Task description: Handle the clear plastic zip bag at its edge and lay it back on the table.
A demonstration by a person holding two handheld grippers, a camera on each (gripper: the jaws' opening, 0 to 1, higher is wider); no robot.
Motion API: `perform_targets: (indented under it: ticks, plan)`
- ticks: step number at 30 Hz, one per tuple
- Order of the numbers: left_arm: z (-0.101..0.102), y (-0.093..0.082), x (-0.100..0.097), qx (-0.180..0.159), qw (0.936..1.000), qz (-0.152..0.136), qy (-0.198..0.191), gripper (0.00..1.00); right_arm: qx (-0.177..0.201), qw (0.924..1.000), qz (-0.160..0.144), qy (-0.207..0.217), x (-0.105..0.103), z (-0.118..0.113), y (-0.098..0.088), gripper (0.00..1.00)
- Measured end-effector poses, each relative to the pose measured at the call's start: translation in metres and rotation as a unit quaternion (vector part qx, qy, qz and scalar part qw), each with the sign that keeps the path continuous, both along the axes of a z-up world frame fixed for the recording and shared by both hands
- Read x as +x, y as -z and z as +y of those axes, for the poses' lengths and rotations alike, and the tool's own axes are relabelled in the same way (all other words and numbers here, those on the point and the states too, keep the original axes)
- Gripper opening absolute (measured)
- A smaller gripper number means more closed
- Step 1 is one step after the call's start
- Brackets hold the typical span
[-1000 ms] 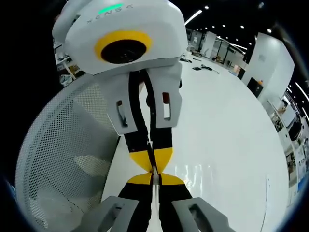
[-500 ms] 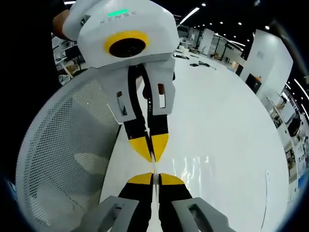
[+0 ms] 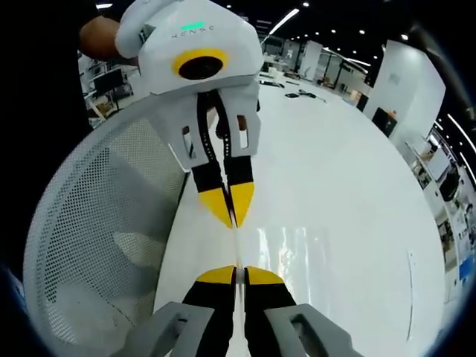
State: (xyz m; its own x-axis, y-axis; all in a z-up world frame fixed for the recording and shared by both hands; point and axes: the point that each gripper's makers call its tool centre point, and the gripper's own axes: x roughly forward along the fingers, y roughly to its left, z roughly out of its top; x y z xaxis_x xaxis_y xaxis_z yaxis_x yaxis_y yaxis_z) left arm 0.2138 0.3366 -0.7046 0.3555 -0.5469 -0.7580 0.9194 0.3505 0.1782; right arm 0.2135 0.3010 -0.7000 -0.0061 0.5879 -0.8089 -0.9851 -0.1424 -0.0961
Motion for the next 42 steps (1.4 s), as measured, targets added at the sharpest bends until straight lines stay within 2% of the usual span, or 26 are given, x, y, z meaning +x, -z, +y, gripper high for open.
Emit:
perform_targets:
  ticks: [42]
  plan:
    - [0.002,0.003,0.001,-0.001,0.9999,0.01,-0.007,0.0,-0.013,0.9993,-0.003,0.036,0.017,-0.037,0.002,0.0]
